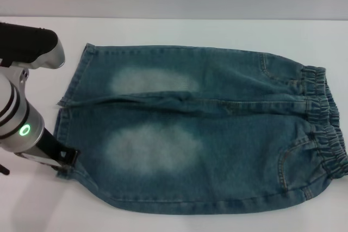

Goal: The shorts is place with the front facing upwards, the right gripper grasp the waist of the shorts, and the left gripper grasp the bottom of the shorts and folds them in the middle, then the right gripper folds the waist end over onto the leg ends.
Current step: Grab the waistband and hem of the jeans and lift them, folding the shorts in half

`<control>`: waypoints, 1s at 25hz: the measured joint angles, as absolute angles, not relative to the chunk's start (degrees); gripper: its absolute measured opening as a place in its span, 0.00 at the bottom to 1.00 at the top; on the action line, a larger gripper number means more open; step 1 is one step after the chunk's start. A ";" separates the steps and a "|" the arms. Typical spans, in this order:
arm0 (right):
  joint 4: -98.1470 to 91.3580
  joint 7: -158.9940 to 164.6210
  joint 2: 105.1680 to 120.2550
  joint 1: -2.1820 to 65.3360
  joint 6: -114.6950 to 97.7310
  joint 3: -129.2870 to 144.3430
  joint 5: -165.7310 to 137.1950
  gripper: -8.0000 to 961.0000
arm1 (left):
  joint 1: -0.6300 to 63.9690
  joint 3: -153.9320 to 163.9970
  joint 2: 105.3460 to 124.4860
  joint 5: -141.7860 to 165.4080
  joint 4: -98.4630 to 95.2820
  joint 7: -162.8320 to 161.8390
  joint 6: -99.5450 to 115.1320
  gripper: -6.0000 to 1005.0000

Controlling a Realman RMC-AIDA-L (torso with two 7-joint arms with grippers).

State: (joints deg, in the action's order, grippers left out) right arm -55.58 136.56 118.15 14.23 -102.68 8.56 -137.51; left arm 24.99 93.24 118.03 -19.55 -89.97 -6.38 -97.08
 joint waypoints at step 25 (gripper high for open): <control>-48.60 134.60 116.97 17.92 -95.46 14.98 -138.61 0.81 | 26.36 92.63 118.03 -19.97 -89.38 -5.27 -97.07 0.05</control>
State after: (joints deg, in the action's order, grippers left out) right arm -48.60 134.60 116.97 17.92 -95.46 14.98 -138.61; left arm 26.36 92.63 118.03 -19.97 -89.38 -5.27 -97.07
